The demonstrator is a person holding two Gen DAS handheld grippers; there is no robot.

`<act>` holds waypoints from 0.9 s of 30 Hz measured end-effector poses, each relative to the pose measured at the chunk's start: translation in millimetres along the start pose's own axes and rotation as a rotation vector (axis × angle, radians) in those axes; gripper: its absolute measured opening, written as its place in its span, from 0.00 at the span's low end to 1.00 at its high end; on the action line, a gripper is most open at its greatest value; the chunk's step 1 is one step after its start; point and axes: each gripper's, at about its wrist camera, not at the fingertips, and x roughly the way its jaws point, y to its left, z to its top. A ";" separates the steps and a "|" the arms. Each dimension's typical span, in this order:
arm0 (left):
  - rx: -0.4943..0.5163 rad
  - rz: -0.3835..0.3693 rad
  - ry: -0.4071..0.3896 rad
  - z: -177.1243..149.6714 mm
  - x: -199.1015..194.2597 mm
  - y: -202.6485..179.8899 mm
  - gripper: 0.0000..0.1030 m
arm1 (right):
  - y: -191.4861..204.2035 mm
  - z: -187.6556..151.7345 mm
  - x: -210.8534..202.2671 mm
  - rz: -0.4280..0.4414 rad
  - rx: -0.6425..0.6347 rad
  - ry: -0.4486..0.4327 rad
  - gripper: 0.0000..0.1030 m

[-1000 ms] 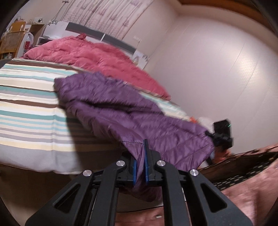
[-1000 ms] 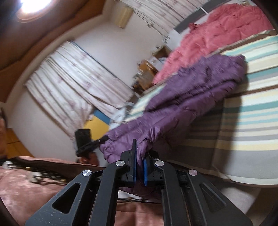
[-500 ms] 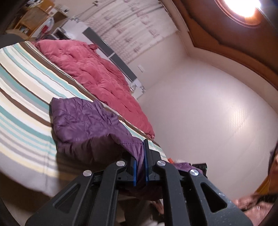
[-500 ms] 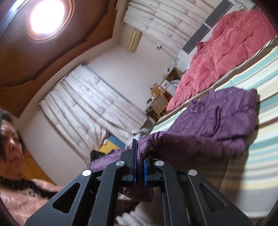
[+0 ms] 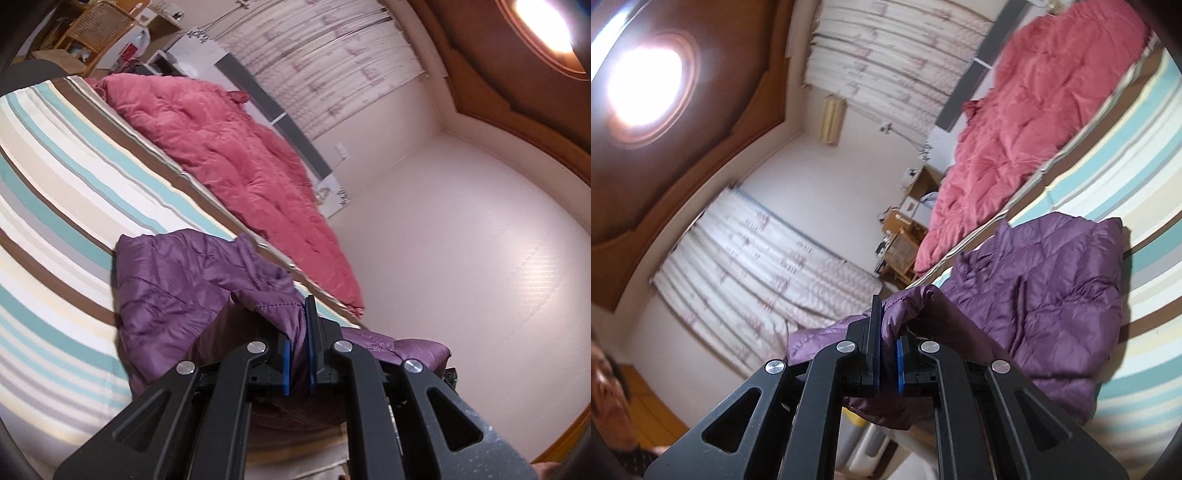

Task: Fold large clothes
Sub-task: 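Carry the held hem with both grippers over the jacket toward the collar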

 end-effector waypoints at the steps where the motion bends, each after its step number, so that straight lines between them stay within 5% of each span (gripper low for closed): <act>1: -0.001 0.018 0.004 2.7 5.2 2.4 0.06 | -6.2 3.6 4.1 -0.010 0.015 -0.004 0.06; 15: -0.126 0.179 0.072 31.9 85.7 47.1 0.06 | -83.5 32.7 46.4 -0.184 0.243 -0.051 0.06; 27: -0.101 0.332 0.103 39.5 130.0 60.4 0.06 | -118.1 36.6 69.5 -0.316 0.336 -0.079 0.06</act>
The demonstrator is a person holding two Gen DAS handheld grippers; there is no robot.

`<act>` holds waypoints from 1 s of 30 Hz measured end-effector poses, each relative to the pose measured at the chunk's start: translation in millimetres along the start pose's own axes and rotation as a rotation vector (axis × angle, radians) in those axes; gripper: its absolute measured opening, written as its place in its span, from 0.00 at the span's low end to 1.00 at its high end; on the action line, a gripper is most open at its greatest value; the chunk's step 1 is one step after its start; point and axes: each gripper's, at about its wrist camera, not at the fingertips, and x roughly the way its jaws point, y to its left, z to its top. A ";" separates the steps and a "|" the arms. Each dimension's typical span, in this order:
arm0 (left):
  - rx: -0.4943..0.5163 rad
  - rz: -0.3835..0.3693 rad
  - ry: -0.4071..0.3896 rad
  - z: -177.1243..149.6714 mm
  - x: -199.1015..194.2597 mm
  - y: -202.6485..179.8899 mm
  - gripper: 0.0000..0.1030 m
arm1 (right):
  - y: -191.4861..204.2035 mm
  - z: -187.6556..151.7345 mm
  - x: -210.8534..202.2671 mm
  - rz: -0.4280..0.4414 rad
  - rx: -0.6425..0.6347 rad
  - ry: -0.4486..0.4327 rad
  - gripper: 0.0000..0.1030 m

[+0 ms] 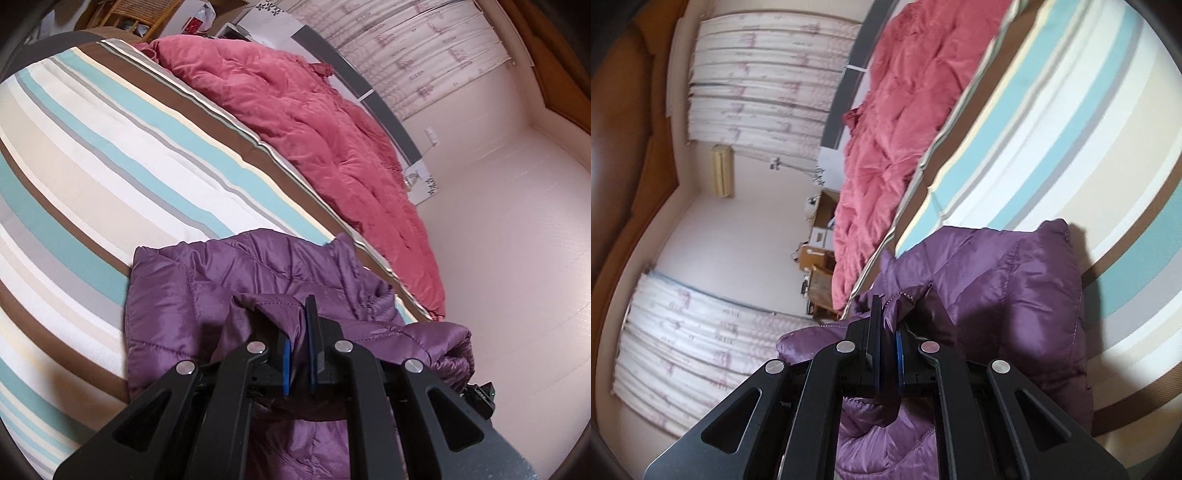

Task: Fold large clothes
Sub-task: 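Carry the held hem with both grippers over the jacket toward the collar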

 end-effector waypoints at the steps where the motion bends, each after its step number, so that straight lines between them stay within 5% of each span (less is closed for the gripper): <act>1: 0.005 0.010 -0.001 0.3 1.3 -0.7 0.07 | -1.1 -0.8 1.0 -0.010 0.003 -0.002 0.06; 10: -0.028 0.091 0.004 -0.5 28.5 4.9 0.11 | -15.2 -4.4 17.8 -0.126 0.059 -0.032 0.06; 17: -0.025 0.114 -0.038 -2.7 33.9 1.2 0.22 | -0.6 -7.9 21.5 -0.212 -0.058 -0.072 0.07; 30: 0.098 0.214 -0.091 -17.3 41.8 -6.4 0.27 | 34.4 -24.7 55.2 -0.528 -0.427 -0.149 0.07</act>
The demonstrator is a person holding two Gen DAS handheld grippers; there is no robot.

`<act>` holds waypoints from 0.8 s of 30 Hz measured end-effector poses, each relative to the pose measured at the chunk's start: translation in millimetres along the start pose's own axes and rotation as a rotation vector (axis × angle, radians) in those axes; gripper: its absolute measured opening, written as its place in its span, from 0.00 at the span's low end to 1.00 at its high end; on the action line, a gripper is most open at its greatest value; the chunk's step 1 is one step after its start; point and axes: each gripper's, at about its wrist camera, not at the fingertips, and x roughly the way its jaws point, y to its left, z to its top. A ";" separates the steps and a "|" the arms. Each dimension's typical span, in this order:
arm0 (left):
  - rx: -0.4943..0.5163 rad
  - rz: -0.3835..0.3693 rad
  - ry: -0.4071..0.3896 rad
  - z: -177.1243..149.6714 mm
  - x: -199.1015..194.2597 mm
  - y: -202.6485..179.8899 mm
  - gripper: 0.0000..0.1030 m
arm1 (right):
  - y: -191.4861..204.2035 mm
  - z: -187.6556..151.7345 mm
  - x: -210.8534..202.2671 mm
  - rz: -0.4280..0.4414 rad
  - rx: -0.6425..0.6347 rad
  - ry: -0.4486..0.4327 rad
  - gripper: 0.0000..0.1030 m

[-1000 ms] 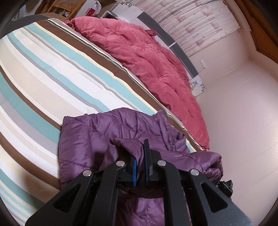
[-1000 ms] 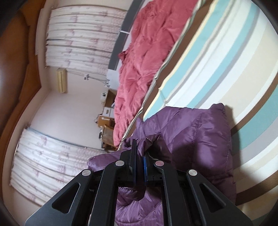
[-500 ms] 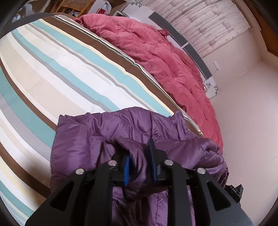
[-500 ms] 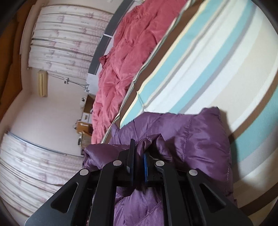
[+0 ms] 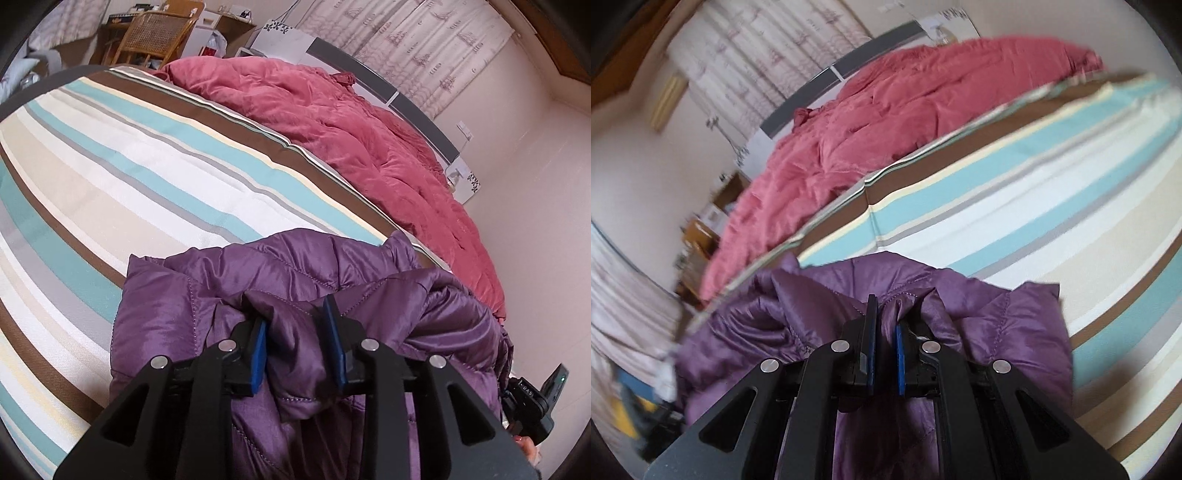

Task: Fold large clothes
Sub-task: 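Carry the held hem with both grippers over the jacket toward the collar, then lower the hem onto the collar and open both grippers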

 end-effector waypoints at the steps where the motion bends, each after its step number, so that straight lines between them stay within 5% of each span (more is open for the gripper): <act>1: 0.004 0.003 -0.001 -0.3 -0.1 0.0 0.27 | 5.5 -1.3 1.3 -0.036 -0.047 -0.005 0.07; 20: 0.050 0.044 -0.019 -5.7 -0.6 -3.6 0.28 | 44.2 -7.3 25.3 -0.278 -0.273 0.003 0.07; 24: 0.076 0.071 -0.048 -7.5 -13.3 -10.0 0.43 | 48.9 -5.6 22.6 -0.294 -0.305 -0.002 0.07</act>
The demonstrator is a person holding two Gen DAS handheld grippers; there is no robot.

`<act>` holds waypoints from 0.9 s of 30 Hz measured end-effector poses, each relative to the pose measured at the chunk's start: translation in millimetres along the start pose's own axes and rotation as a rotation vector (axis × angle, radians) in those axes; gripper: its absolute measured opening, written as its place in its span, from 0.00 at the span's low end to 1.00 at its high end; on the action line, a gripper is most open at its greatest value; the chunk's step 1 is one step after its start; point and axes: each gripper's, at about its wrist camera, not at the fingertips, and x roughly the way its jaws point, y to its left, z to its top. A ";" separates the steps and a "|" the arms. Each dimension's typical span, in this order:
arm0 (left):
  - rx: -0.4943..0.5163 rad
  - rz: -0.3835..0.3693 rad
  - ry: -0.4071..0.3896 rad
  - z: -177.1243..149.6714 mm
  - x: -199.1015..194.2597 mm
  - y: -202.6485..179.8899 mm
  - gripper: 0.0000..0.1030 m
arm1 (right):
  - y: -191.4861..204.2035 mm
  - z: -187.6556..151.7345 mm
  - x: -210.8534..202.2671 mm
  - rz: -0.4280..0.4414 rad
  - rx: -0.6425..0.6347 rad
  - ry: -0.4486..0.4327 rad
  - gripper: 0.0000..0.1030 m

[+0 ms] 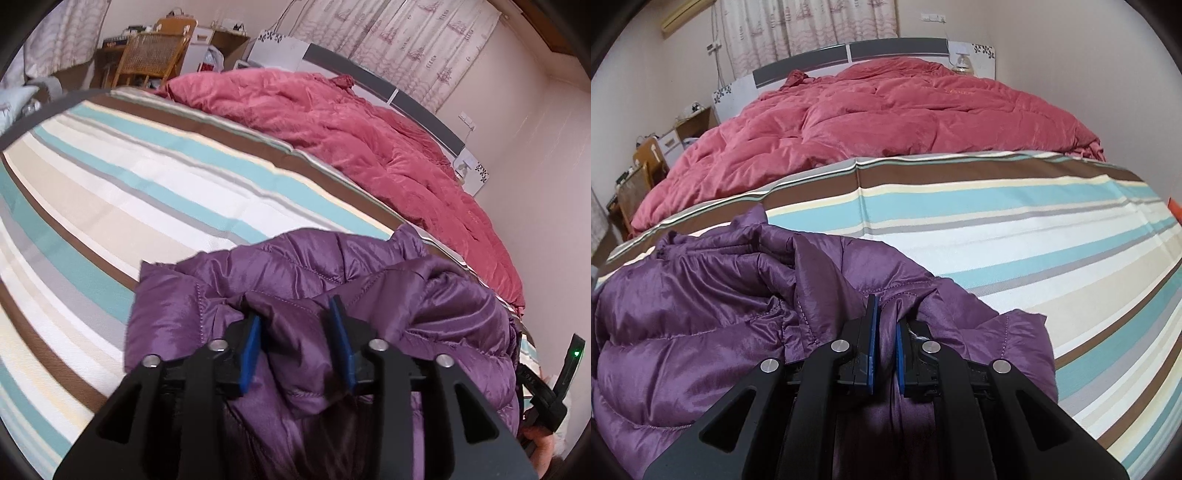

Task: Fold large clothes
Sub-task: 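Lower the hem onto the collar and open both grippers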

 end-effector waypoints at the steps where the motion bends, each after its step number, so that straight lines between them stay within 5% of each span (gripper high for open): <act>1: 0.006 0.002 -0.020 0.1 -6.2 -1.3 0.52 | 0.8 0.9 -1.0 0.002 -0.004 -0.001 0.07; 3: 0.016 0.024 -0.074 0.1 -21.3 -3.1 0.69 | 0.5 3.7 -4.1 0.007 -0.016 -0.001 0.07; 12: 0.126 0.012 -0.149 0.4 -54.4 -30.3 0.80 | -10.9 17.0 -31.0 0.107 0.001 -0.022 0.13; 16: 0.211 0.038 -0.100 -6.2 -43.1 -44.9 0.80 | -18.3 21.6 -37.4 0.158 0.041 -0.008 0.13; 20: 0.246 0.092 -0.006 -16.9 -19.3 -46.8 0.80 | -26.4 23.7 -40.0 0.232 0.074 0.009 0.29; 25: 0.246 0.106 0.014 -24.8 -11.8 -42.5 0.80 | -34.7 27.2 -44.5 0.243 0.092 -0.004 0.29; 27: 0.254 0.111 0.018 -24.6 -9.7 -44.5 0.81 | -47.0 29.5 -45.4 0.239 0.164 -0.017 0.42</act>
